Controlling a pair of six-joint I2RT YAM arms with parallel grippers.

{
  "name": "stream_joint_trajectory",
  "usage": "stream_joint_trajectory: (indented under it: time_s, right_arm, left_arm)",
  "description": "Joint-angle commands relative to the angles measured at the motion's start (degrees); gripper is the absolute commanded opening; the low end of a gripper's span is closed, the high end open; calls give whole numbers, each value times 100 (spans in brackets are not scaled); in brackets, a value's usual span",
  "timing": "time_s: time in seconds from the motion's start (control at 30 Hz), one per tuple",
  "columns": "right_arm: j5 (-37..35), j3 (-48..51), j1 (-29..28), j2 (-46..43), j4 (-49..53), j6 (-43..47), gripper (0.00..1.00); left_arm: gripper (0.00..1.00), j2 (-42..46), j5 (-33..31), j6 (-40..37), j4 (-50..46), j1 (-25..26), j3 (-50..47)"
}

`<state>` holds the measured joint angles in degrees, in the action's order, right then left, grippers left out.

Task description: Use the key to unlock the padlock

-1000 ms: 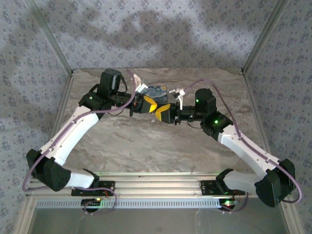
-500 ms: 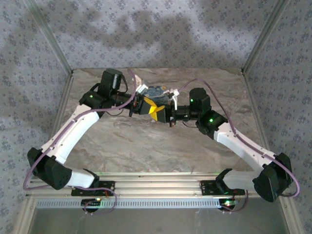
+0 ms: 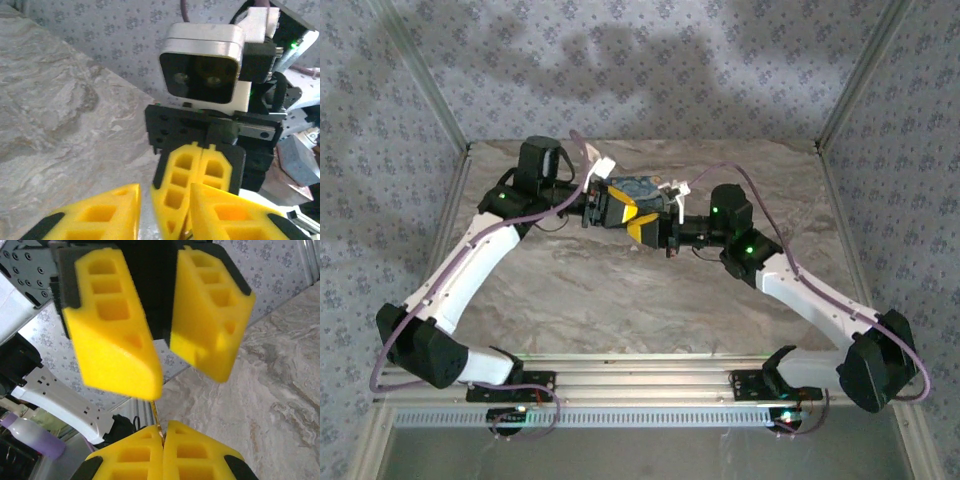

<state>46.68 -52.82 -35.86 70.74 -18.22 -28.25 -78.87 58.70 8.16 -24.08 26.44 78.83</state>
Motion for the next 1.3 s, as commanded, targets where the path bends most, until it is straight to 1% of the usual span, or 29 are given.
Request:
stream_joint_trajectory:
  time_s: [0.0, 0.07, 0.27, 0.73, 0.8, 0.87, 1.07, 1.23, 1.27]
  right_arm:
    - [-77, 111, 66, 67, -700, -349, 0]
    - [-62, 113, 87, 97, -778, -419, 0]
    - [25, 73, 107, 166, -881, -529, 0]
    - [35, -12, 22, 269, -911, -612, 0]
    - [52, -66, -15, 294, -852, -571, 0]
    - [65, -130, -48, 337, -789, -544, 0]
    - [9, -152, -77, 377, -824, -566, 0]
    - [-72, -172, -78, 367, -744, -541, 0]
    - [-101, -184, -65, 349, -660, -520, 2]
  left_arm:
    - [42, 205, -63, 799, 811, -68, -363]
    - [46, 339, -69, 899, 1133, -68, -614]
    - [48, 635, 103, 867, 1579, -68, -1008]
    - [47, 632, 255, 608, 1324, -60, -1001]
    - [44, 605, 261, 599, 1292, -43, -1001]
    - [37, 570, 290, 599, 1283, -20, -998]
    - [1, 510, 264, 574, 1097, 8, -960]
    - [0, 570, 193, 311, 813, 2, -889]
    - [0, 572, 166, 197, 679, -7, -840]
